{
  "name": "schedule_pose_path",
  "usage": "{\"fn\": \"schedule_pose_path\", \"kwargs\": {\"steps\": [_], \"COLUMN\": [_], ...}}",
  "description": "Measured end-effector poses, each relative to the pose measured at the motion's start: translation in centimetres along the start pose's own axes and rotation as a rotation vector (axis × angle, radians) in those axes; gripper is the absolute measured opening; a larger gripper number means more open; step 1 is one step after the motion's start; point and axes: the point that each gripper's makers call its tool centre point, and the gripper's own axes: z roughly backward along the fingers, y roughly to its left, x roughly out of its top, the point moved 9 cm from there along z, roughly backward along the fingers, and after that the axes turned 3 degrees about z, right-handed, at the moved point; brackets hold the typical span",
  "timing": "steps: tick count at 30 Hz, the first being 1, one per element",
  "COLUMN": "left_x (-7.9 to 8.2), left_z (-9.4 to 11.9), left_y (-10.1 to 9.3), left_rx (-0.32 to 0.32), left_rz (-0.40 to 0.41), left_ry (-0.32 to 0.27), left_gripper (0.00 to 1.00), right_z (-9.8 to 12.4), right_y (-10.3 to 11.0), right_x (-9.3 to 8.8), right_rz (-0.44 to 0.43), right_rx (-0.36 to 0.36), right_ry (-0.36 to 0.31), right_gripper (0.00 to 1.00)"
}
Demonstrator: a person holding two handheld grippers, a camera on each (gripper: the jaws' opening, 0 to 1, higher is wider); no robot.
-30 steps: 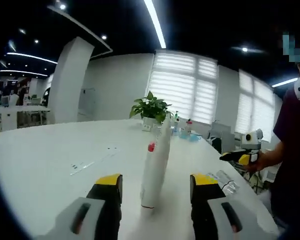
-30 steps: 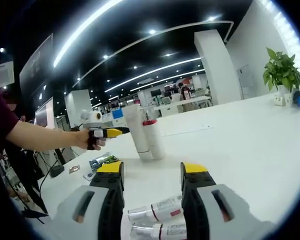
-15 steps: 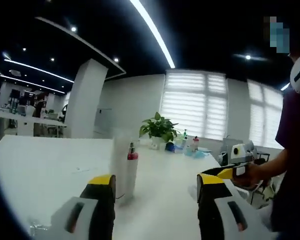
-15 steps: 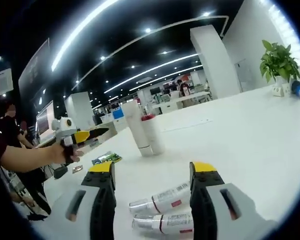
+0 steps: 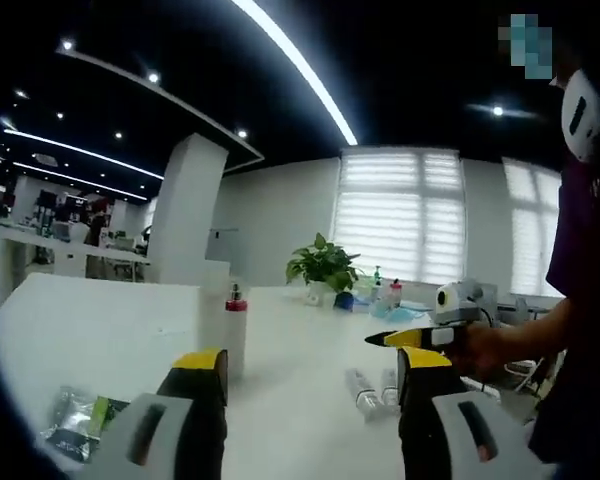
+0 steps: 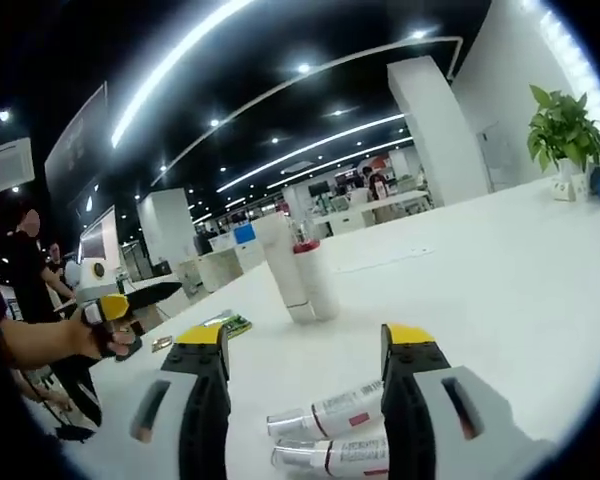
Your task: Arrange the skincare products in the storage area until every visible bottle or jar stands upright without overlapping.
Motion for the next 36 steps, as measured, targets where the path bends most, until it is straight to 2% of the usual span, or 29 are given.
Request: {"fn": "schedule_pose_path", "kwargs": {"steps": [2,4,5,8,9,14,16,21,24,28,30,34,36], "left_x": [-0.7,-1.4,-1.8,-2.2,-2.3,-3.0,-3.2,-3.7,-4.1,-4.4,-4.4,-4.5,-4.7], "left_z": [0.8,1.5,2.0,2.7,3.1,4.0,4.2,4.5,4.7,5.0,5.1,5.2,5.2], "left_y": [-0.6,-1.0,-1.2,-1.8,-2.0,-3.0,-3.2,-4.0,-4.2,-4.4,-4.5,-4.7,-4.8], "left_rx": [-0.003,0.016,0.026,0.049,0.058,0.077,0.074,0.079,0.068,0.060,0.058,0.043,0.041], "left_rz": [-0.002,-0.007,-0.001,0.020,0.028,0.066,0.115,0.107,0.106,0.109,0.113,0.129,0.134], "left_ry": [0.009,0.028,0.032,0.017,0.006,-0.020,-0.038,-0.031,-0.015,0.005,0.006,0.007,0.015], "left_gripper": [0.71,0.71,0.71,0.70,0.70,0.70,0.69,0.68,0.66,0.63,0.63,0.58,0.58], "right_z": [0.0,0.1,0.3,0.7,0.9,1.9,2.1,2.1,2.1,1.6,1.2,0.3,-0.3], "right_y": [0.1,0.2,0.3,0.0,-0.1,-0.7,-0.9,-0.8,-0.9,-1.3,-1.4,-1.2,-1.4], "right_x": [-0.1,-0.1,-0.1,-0.1,-0.2,-0.4,-0.7,-0.7,-0.9,-1.0,-0.9,-0.7,-0.7], "right_rz": [-0.001,0.033,0.041,0.031,0.041,0.101,0.182,0.327,0.424,0.619,0.671,0.727,0.786], "right_rx": [0.026,0.051,0.091,0.139,0.178,0.261,0.280,0.368,0.434,0.466,0.486,0.536,0.563], "right_ry": [0.020,0.045,0.061,0.100,0.127,0.261,0.313,0.419,0.566,0.687,0.721,0.828,0.865], "right_gripper": [0.62,0.63,0.63,0.65,0.65,0.66,0.66,0.64,0.59,0.56,0.54,0.39,0.38]}}
